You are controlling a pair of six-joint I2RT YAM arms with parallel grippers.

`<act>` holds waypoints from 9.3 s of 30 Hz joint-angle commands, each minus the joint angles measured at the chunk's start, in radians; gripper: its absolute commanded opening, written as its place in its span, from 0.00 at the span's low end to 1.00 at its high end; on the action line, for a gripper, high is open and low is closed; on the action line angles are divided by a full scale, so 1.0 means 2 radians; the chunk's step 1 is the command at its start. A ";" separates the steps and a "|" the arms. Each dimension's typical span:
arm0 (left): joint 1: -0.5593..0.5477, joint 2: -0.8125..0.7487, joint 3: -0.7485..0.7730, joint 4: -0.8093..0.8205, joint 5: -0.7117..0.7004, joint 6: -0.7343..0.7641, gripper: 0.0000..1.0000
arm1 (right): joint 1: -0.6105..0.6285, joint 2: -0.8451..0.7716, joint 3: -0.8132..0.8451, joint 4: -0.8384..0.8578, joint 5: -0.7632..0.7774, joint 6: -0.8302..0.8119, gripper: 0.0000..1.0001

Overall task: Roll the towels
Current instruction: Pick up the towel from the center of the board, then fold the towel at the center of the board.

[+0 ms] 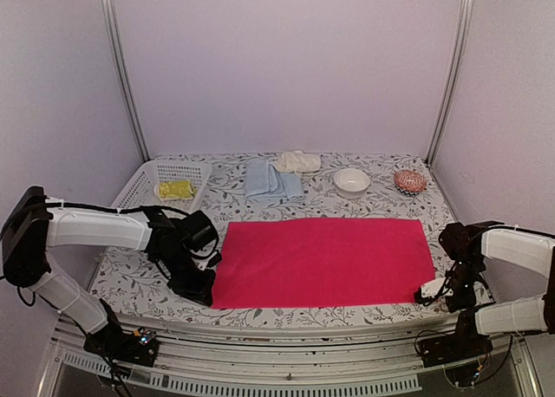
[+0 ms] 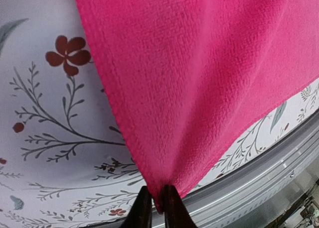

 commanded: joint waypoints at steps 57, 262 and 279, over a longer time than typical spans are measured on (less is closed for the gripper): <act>0.157 0.309 0.418 0.066 -0.165 0.203 0.34 | -0.063 0.286 0.384 0.117 -0.296 0.344 0.31; 0.146 0.095 0.147 0.089 -0.073 0.161 0.00 | -0.184 0.138 0.190 0.100 -0.327 0.153 0.03; 0.126 0.087 0.127 0.016 -0.035 0.169 0.00 | -0.184 0.112 0.137 0.100 -0.259 0.102 0.03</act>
